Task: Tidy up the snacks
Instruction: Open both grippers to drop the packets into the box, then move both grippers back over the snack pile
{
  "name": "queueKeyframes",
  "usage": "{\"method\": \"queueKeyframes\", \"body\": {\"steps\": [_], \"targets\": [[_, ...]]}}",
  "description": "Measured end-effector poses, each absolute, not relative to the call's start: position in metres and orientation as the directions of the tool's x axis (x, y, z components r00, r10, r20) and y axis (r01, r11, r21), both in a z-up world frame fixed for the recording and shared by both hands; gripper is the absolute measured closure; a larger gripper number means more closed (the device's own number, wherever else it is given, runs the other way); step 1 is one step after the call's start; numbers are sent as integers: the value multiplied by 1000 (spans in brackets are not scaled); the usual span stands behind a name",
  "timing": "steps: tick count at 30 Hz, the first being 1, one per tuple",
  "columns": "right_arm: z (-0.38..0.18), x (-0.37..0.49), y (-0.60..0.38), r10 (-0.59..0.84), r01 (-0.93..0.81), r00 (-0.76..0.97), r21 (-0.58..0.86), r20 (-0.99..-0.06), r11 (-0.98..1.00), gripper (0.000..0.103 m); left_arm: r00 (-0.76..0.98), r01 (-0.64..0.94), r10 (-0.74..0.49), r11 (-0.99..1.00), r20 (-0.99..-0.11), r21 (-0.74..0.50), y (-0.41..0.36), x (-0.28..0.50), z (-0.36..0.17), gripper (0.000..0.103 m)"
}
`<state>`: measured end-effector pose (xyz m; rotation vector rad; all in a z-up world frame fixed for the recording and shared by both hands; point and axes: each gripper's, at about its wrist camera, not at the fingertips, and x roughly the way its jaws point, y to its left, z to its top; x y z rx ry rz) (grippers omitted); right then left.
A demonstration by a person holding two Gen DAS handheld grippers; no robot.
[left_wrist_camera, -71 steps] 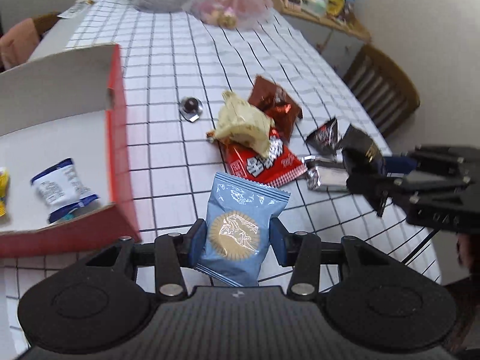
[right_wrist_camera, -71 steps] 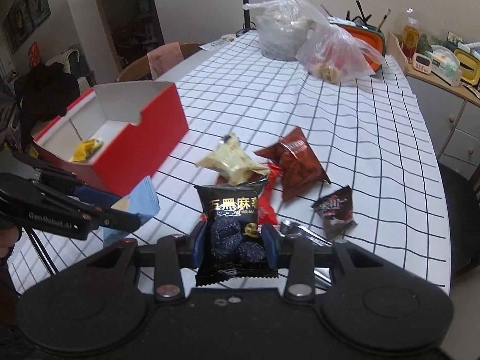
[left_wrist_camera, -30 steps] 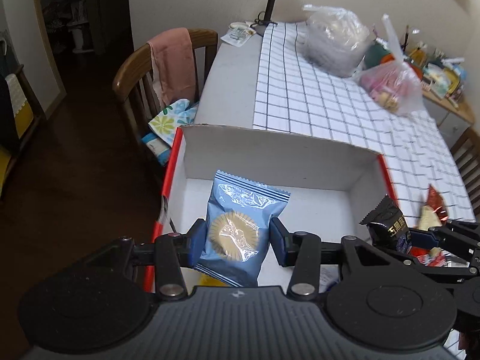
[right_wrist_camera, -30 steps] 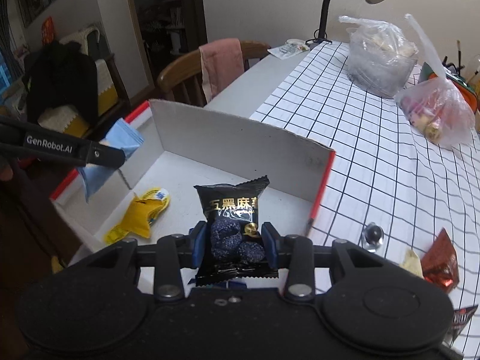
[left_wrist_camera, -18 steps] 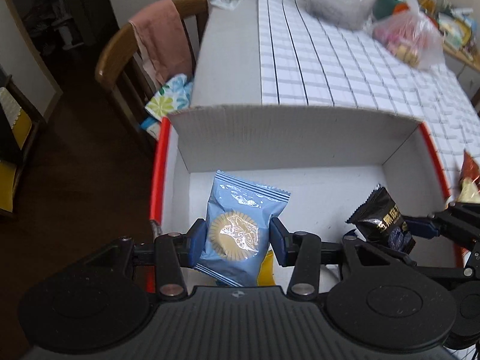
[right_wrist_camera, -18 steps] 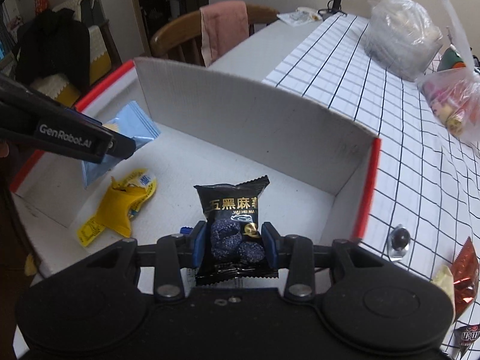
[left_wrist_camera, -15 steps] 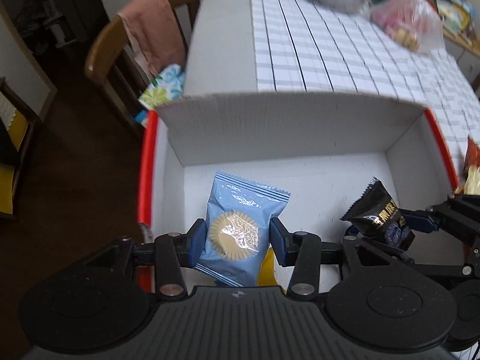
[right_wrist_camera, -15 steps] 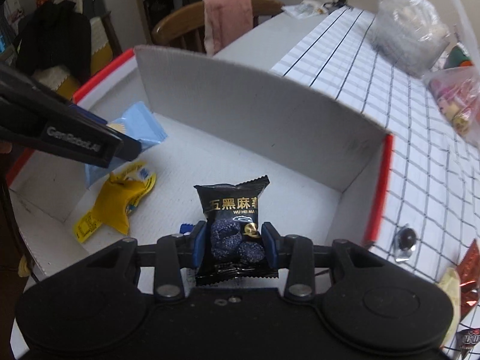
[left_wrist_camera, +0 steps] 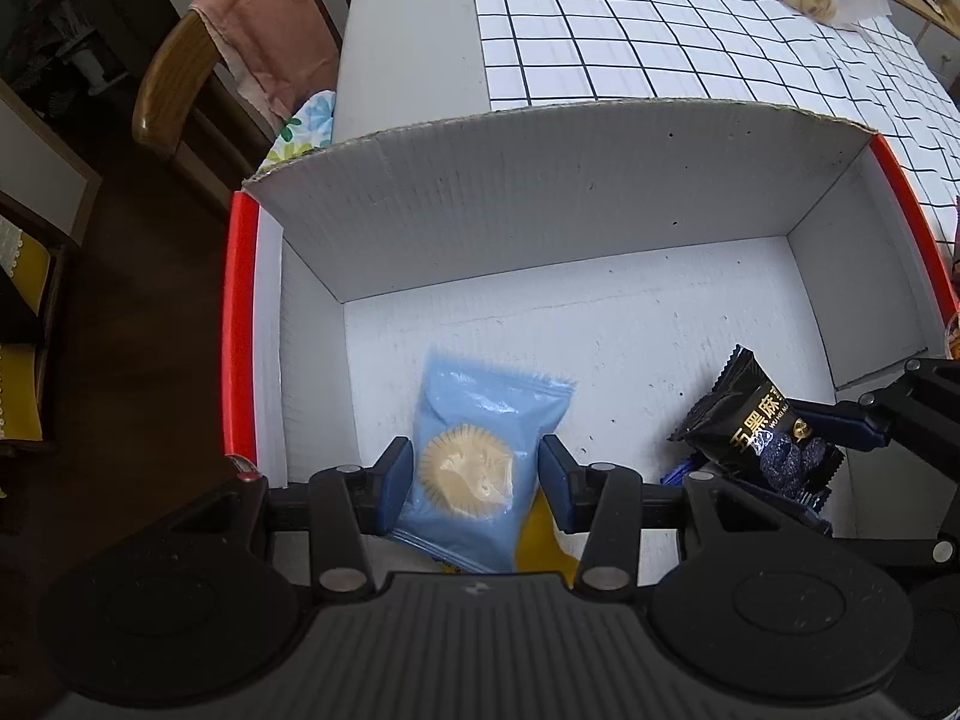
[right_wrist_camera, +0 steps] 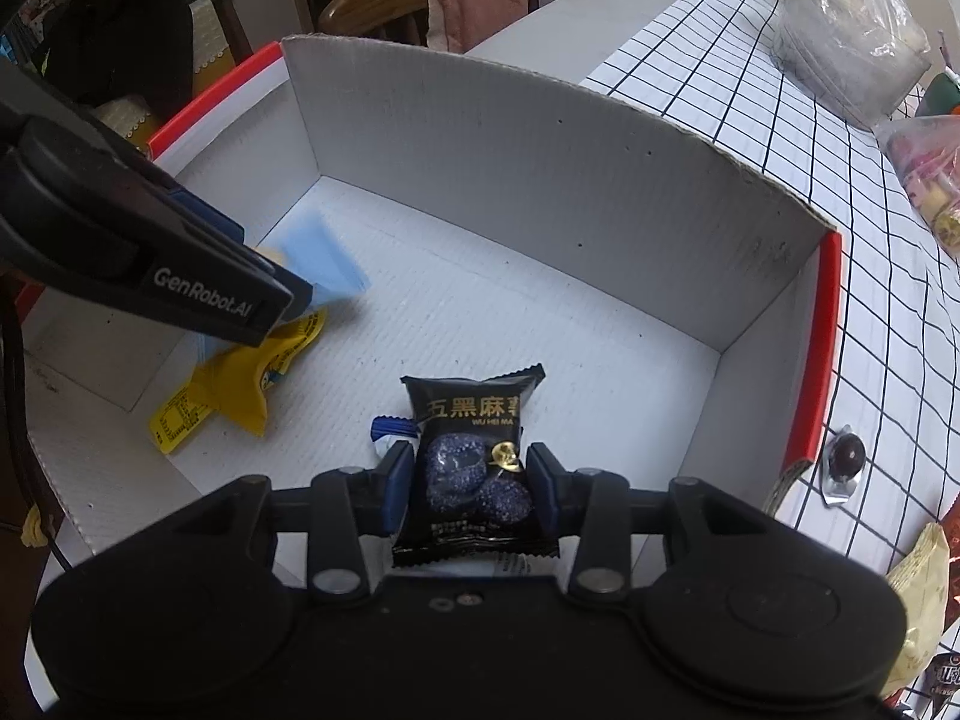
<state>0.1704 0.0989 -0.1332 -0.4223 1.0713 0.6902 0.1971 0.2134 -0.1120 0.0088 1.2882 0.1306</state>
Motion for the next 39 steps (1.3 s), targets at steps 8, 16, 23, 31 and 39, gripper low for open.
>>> {"method": "queueKeyframes", "body": {"steps": [8,16,23,31,39], "targets": [[-121,169,87,357,-681,310,57,-881,730,53,309,-90,85,994,-947,60,213,192,-106,57],[-99,161,73,411,-665,338,95,-847,741,45,359,-94,76,995,-930,45,209,176,-93,56],[-83,156,53,444,-640,365,126,-819,758,41,422,-98,52,995,-905,11,206,160,-74,53],[-59,149,26,501,-621,401,174,-767,764,31,502,-77,20,997,-864,-22,192,144,-50,49],[-33,138,-5,554,-620,438,208,-708,756,24,577,-40,-26,997,-816,-60,172,126,-26,44]]}}
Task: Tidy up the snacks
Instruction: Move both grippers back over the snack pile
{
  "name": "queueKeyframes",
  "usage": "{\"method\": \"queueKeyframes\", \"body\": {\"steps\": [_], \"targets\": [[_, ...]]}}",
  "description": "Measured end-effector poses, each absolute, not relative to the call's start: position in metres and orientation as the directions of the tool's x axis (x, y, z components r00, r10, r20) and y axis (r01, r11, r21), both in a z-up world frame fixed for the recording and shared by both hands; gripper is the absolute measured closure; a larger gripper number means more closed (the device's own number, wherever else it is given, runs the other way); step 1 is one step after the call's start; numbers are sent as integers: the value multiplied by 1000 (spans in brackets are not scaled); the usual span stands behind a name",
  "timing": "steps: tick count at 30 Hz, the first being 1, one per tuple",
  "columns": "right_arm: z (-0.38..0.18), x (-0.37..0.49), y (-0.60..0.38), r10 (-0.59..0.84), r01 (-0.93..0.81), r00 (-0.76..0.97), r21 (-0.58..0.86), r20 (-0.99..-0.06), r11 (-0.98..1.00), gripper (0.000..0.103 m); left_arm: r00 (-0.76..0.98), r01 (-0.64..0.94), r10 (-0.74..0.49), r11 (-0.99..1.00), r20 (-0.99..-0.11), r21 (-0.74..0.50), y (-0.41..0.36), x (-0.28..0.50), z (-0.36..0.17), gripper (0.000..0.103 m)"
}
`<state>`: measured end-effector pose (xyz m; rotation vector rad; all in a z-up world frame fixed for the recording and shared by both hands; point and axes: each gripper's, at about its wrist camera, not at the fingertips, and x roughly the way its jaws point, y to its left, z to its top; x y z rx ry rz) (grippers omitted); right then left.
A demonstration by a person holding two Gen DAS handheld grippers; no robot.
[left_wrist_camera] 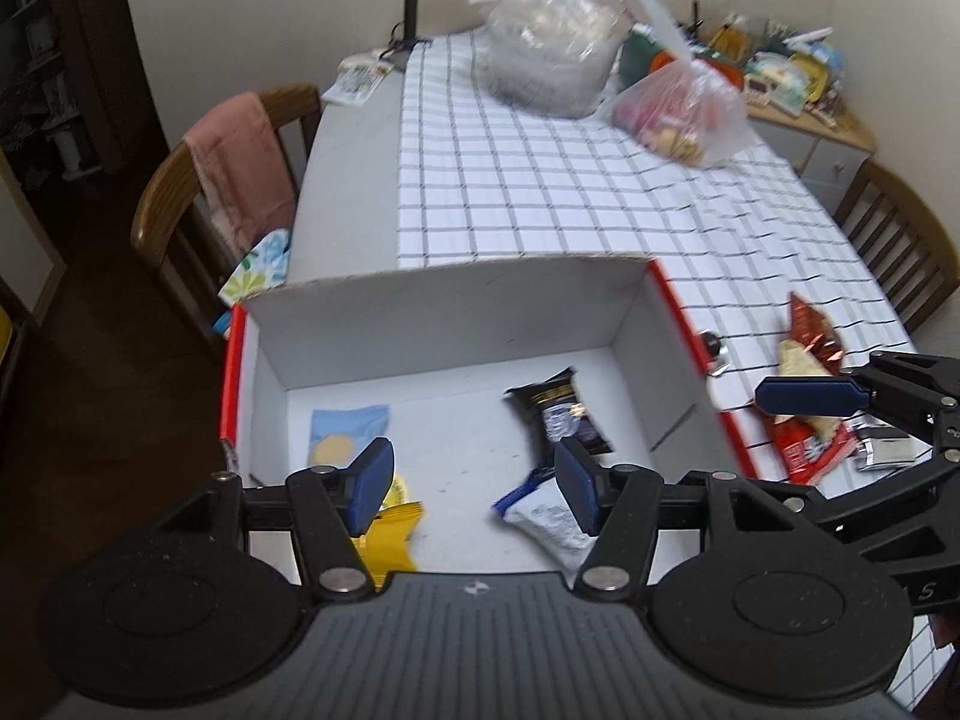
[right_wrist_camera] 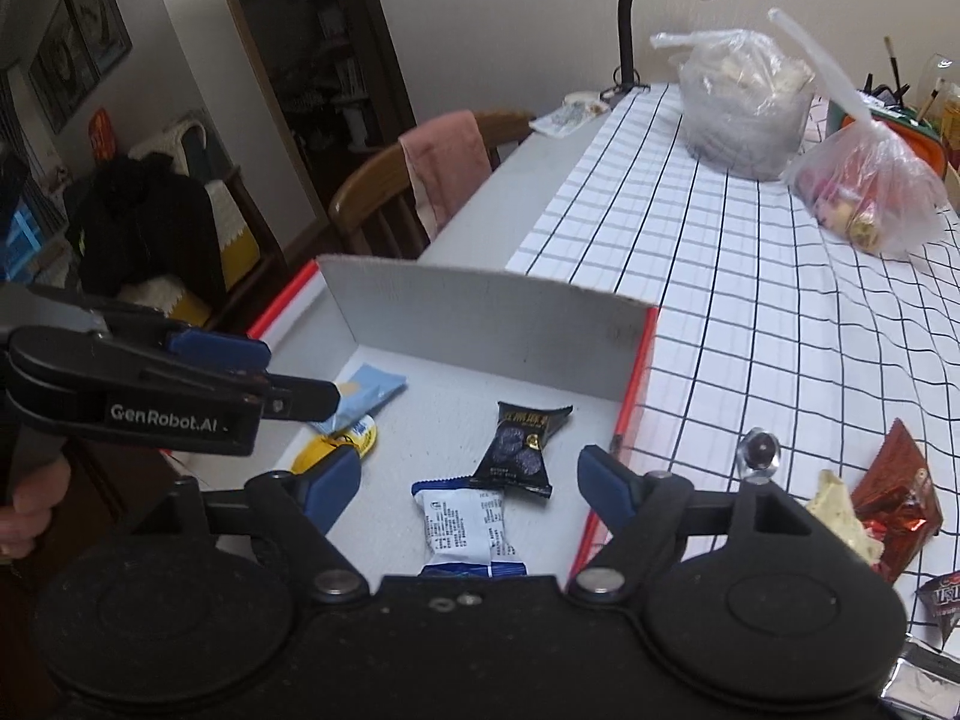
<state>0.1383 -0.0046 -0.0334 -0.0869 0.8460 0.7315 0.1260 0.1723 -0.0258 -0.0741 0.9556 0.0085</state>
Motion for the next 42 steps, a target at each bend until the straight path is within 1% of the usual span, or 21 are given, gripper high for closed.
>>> {"method": "queueKeyframes", "body": {"steps": [1,4,6,10,12,13,14,15,21,26,29,36,42], "targets": [[-31,137,-9,559,-619,443,212,-700,756,23,584,-39,-27,997,-811,-62,170,124,-23,44],[-24,133,-23,578,-619,462,222,-673,753,17,613,-32,-36,997,-789,-70,162,117,-16,37],[-21,129,-32,593,-624,471,229,-653,747,13,632,-25,-42,997,-774,-75,156,113,-12,35],[-16,122,-51,609,-622,488,241,-625,745,12,664,-7,-53,997,-746,-77,141,104,-4,35],[-15,119,-60,611,-617,499,243,-614,748,11,684,4,-62,997,-727,-81,132,97,-1,32],[-15,118,-66,613,-615,504,245,-609,749,8,694,17,-75,996,-716,-88,127,94,1,31],[-15,116,-71,613,-613,511,245,-602,751,3,704,29,-87,995,-705,-94,122,91,2,30],[-14,113,-78,612,-609,520,244,-596,755,2,711,39,-95,995,-697,-96,117,89,3,30],[-17,106,-116,601,-592,540,242,-589,769,1,733,86,-145,989,-664,-121,82,81,0,24],[-26,98,-155,567,-564,558,224,-606,795,0,736,131,-210,977,-644,-170,50,78,-7,21],[-35,97,-180,532,-544,564,201,-632,815,0,723,138,-225,973,-653,-182,30,81,-15,20],[-51,105,-237,455,-509,578,137,-677,850,0,688,133,-217,976,-693,-174,-17,95,-31,20],[-70,126,-273,423,-508,553,112,-717,854,0,658,70,-182,981,-731,-181,-48,117,-43,20]]}}
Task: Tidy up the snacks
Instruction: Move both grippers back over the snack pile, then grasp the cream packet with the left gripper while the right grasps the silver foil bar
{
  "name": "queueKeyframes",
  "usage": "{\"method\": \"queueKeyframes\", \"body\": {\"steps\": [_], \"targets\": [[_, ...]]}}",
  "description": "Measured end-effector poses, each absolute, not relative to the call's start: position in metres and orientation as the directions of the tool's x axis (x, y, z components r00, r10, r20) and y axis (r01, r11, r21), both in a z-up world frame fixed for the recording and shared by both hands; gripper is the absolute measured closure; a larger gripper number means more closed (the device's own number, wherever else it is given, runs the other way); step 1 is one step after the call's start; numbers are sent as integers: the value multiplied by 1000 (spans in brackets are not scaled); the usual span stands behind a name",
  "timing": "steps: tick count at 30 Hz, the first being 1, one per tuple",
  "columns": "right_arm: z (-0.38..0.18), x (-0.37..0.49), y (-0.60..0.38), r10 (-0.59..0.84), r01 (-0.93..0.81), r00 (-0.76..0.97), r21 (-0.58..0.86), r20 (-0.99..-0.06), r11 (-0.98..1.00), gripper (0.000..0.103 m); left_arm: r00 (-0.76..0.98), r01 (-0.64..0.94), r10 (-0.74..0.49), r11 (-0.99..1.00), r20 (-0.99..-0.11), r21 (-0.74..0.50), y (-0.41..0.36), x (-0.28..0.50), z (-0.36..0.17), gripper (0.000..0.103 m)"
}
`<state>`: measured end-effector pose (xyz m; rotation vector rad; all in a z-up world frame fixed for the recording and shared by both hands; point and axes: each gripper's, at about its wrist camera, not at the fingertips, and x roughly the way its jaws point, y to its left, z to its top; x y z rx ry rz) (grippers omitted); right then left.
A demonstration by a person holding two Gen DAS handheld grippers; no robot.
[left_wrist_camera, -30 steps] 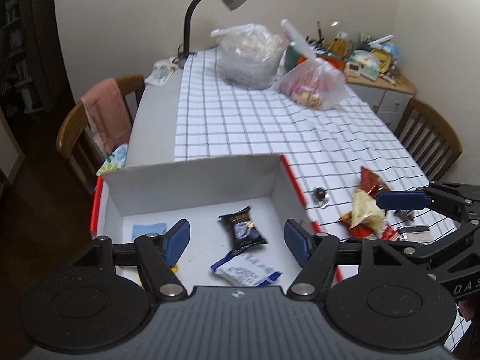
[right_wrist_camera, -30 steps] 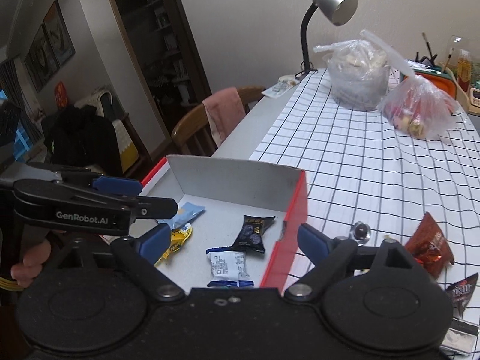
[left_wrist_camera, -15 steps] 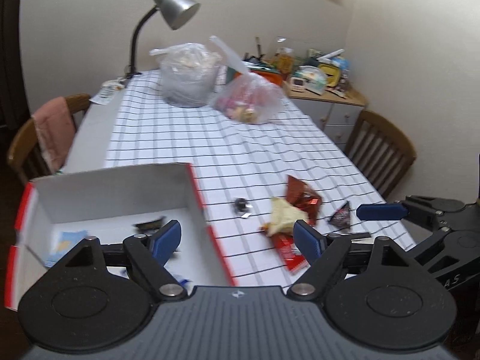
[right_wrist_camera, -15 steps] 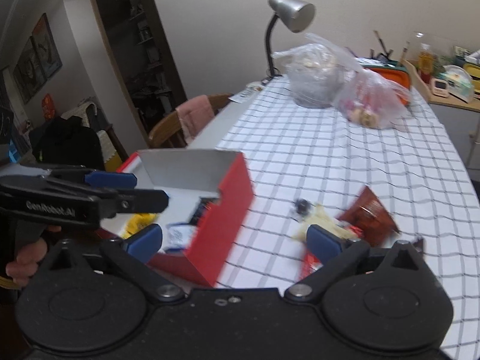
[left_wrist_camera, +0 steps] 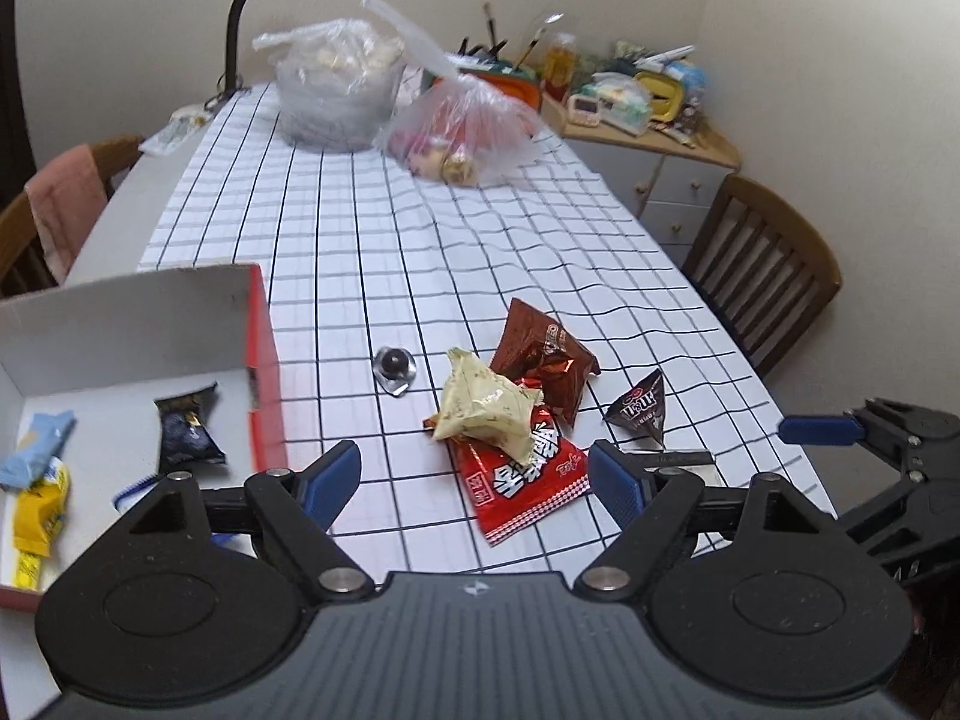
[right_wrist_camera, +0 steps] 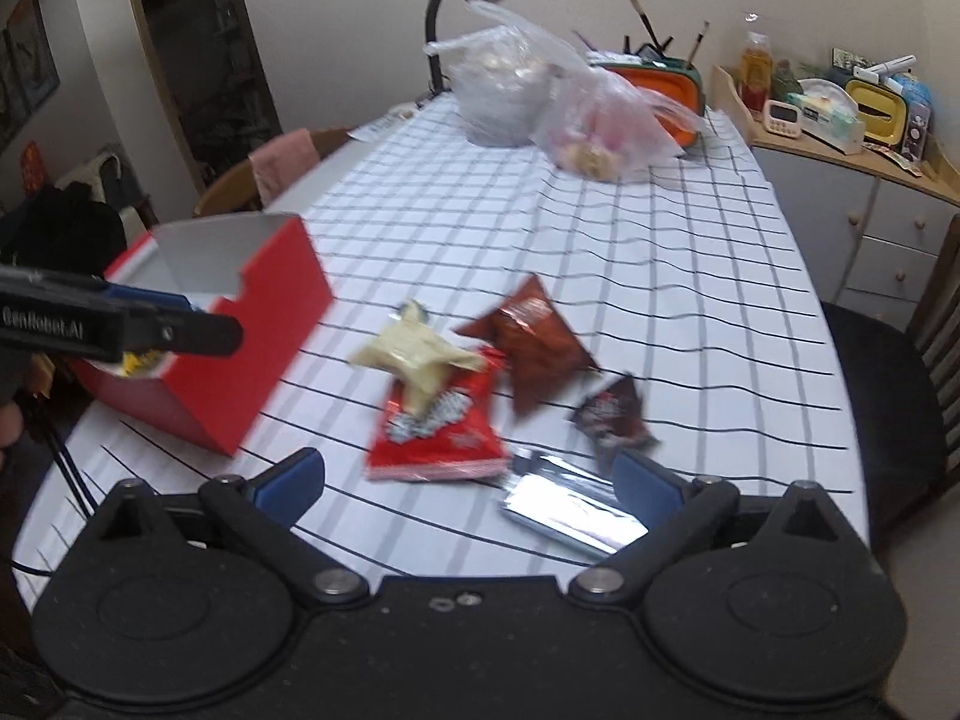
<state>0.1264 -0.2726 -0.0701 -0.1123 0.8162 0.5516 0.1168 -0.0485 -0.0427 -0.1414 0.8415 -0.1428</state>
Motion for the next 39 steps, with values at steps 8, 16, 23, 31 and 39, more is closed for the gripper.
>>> {"method": "queueKeyframes", "body": {"steps": [8,16,23,31,39], "targets": [[-102,160,-293,394,-543,505,73,-767,837,0,600,-86,-115,975,-792,-207,-72,156,-61,20],[-125,181,-300,381,-596,459,40,-802,802,3,541,-247,-40,947,-840,-204,-89,198,-78,20],[-142,194,-290,358,-680,421,-29,-834,733,9,446,-426,-30,872,-895,-242,-85,231,-101,20],[-156,201,-278,349,-759,376,-69,-859,647,20,372,-543,-13,808,-928,-229,-79,256,-122,20],[-157,206,-279,376,-777,350,-41,-858,629,29,325,-570,2,798,-946,-194,-79,263,-137,20]]}}
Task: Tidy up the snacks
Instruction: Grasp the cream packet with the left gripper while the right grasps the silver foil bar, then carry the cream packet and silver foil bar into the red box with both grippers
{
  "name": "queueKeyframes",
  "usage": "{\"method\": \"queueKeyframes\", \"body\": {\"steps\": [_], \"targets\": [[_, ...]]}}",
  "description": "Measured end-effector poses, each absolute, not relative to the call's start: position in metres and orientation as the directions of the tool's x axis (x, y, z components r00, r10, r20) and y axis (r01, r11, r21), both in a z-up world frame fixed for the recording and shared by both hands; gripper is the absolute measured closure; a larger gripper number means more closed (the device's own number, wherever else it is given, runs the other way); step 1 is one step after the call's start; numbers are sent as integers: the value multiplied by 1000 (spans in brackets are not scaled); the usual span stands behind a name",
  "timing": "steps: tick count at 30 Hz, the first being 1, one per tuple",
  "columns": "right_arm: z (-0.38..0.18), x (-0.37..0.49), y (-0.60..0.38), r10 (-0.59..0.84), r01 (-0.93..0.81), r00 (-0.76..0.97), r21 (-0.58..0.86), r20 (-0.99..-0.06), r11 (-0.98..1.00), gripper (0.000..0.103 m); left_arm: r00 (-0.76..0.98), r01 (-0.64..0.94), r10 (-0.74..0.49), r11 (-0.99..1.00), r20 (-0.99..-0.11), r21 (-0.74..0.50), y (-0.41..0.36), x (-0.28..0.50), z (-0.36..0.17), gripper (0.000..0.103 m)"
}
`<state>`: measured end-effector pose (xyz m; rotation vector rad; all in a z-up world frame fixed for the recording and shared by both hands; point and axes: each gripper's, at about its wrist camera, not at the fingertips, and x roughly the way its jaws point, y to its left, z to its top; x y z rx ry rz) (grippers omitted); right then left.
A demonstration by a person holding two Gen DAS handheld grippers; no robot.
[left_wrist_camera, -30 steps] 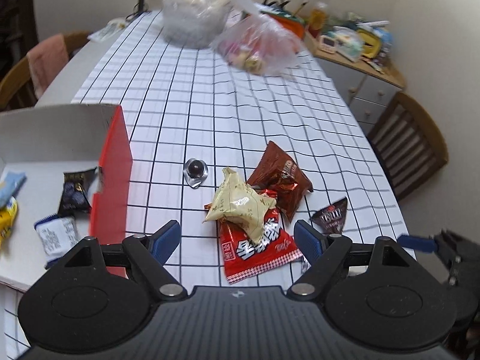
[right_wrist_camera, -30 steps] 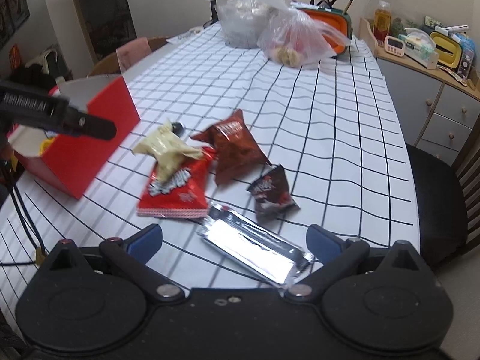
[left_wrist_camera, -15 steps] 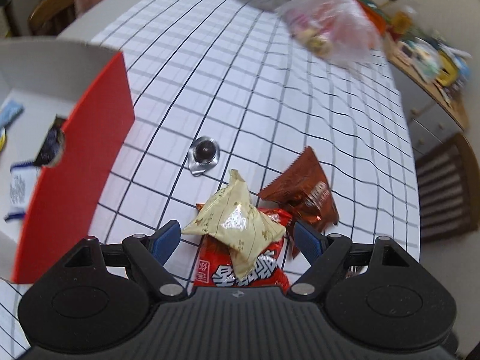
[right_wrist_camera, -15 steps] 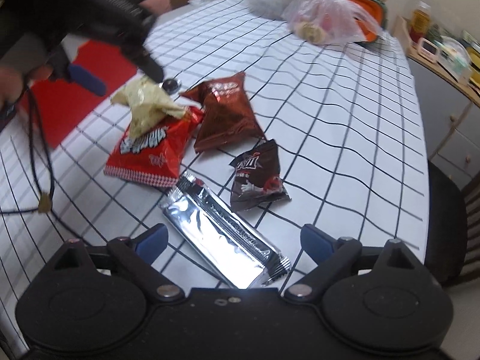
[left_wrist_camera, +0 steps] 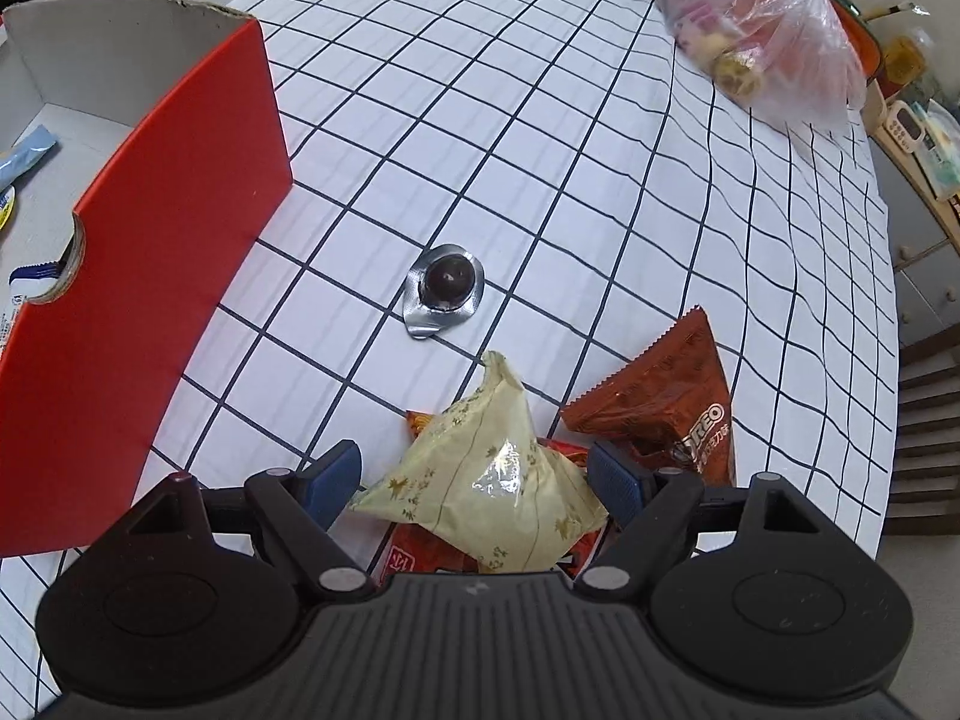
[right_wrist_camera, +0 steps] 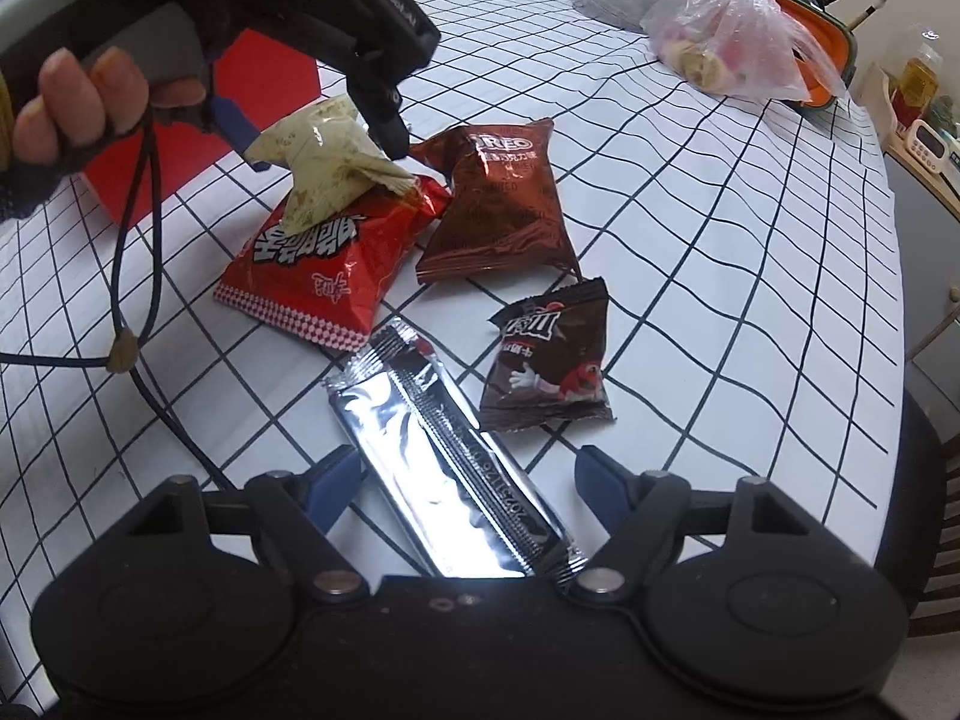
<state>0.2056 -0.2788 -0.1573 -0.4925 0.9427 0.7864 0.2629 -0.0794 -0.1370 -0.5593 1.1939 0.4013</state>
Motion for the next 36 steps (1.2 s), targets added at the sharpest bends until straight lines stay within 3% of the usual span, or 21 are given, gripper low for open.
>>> {"method": "queueKeyframes", "body": {"steps": [6,12,14,23,36], "targets": [[-160,204,-282,386,-770,328,-7,-862,638,43,325,-555,-1,809,-946,-192,-82,263,-138,22],[-159,198,-283,381,-752,337,-3,-861,659,54,329,-545,-25,812,-944,-211,-80,260,-137,41],[-159,195,-284,375,-745,344,-7,-861,667,55,332,-540,-24,815,-943,-211,-81,257,-134,50],[-155,184,-286,382,-686,348,45,-856,726,61,343,-504,-59,831,-937,-236,-76,242,-131,64],[-128,157,-297,436,-555,386,173,-813,814,62,368,-466,-143,827,-919,-315,-61,203,-118,68]]}}
